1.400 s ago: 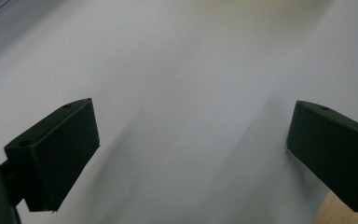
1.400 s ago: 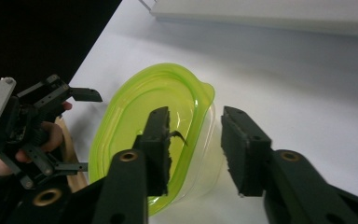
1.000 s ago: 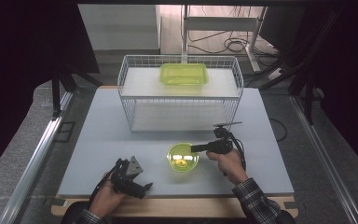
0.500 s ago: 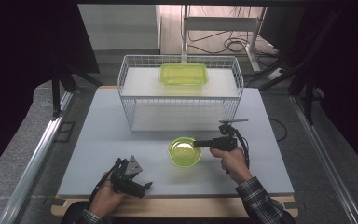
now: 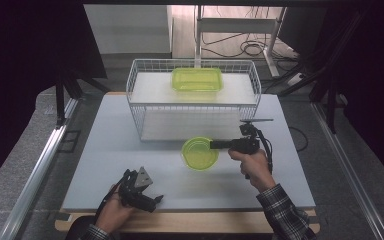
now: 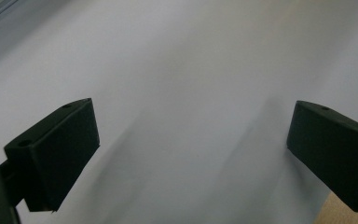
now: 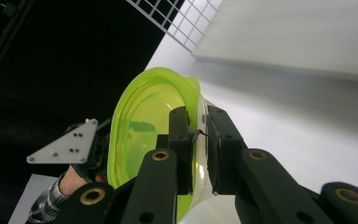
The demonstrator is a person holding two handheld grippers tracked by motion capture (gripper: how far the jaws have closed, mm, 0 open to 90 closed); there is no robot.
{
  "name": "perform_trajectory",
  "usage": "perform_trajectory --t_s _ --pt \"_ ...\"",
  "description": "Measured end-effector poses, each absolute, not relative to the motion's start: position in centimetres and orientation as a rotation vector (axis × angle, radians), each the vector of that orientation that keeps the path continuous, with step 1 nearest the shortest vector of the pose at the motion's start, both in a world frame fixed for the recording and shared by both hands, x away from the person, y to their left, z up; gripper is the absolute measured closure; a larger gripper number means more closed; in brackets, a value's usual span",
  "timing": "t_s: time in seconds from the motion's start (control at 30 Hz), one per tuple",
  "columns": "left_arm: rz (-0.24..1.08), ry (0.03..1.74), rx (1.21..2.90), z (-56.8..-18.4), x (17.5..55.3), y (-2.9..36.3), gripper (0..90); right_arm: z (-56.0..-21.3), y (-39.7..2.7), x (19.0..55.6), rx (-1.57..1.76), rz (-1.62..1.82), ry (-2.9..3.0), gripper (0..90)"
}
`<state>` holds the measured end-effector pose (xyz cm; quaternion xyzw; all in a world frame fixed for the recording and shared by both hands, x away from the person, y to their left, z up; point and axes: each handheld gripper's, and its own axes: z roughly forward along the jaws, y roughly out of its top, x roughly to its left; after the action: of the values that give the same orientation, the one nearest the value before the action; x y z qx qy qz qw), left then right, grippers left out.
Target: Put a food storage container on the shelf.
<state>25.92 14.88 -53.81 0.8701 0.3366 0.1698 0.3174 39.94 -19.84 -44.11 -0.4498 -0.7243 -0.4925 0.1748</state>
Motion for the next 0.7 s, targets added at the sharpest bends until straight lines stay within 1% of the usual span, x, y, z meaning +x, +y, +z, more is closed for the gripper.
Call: perform_trajectory --t_s 0.23,0.7 --pt "0.447 0.883 2.294 -53.8 25.9 14.9 1.9 -42.5 -19.9 40.2 -1.276 -1.425 -2.06 80.9" --pt "0.45 0.882 2.294 -53.8 26.0 14.9 1.9 -37.7 -20.7 41.3 -1.288 -1.543 -2.054 80.9"
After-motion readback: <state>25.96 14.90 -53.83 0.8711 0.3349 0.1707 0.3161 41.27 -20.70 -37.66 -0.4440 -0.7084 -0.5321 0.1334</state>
